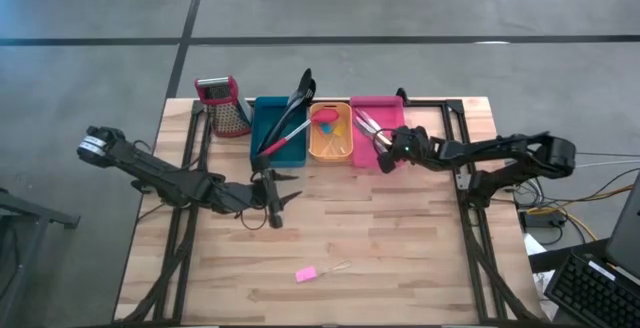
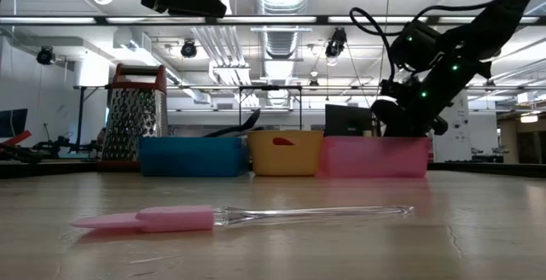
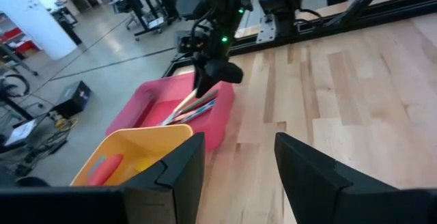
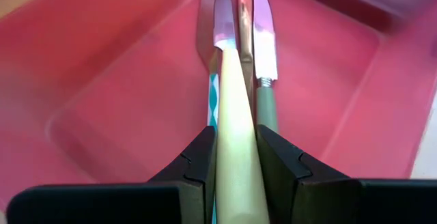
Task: Pick & Place Kitchen Items
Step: Put the yellow knife into the red bin, then put the pink spatula into the yellow bin
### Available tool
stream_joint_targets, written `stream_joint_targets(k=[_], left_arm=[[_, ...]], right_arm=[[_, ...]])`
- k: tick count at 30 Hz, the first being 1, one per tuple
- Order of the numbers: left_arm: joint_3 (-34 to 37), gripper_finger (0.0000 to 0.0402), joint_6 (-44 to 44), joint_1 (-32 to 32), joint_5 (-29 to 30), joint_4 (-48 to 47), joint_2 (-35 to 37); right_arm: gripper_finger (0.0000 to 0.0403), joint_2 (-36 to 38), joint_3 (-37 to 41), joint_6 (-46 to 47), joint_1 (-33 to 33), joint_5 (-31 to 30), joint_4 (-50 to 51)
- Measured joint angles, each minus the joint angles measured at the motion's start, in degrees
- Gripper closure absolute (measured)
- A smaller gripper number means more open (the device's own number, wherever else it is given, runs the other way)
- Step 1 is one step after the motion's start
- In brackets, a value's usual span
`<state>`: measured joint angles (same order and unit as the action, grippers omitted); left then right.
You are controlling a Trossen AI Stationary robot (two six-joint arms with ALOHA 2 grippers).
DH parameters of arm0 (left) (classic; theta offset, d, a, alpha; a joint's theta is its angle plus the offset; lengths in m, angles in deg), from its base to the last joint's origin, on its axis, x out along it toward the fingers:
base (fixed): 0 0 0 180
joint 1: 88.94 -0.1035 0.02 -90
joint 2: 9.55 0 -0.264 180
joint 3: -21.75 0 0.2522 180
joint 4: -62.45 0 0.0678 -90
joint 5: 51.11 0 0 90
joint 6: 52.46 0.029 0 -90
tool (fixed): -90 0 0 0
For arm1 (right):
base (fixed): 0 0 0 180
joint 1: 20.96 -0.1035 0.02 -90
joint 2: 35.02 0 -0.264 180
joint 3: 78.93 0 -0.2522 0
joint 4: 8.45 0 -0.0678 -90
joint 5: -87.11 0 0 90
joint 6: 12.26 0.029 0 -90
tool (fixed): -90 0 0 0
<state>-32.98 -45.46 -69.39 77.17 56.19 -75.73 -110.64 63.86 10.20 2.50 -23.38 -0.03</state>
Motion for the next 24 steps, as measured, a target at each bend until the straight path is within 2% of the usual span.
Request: stream_joint_targets(k=[6, 16, 21, 24], left_arm=[[0.0, 0.022, 0.0, 0.0, -0.9, 0.0, 0.0], [0.0, 0.022, -0.2, 0.0, -1.1, -0.1, 0.0], [0.0, 0.022, -0.2, 0.0, -2.2, -0.5, 0.0], [0.0, 0.022, -0.2, 0.0, -5.9, -1.1, 0.0]], right_arm=[[0.033, -1.1, -0.1, 0.0, 0.2, 0.6, -0.2], [0.0218, 2.2, 0.3, 0.0, 0.2, 1.8, 1.5], [0.0188, 4.0, 0.3, -0.1, 0.2, 1.9, 1.3], [0.0177, 5.9, 0.3, -0.2, 0.1, 1.9, 1.2]])
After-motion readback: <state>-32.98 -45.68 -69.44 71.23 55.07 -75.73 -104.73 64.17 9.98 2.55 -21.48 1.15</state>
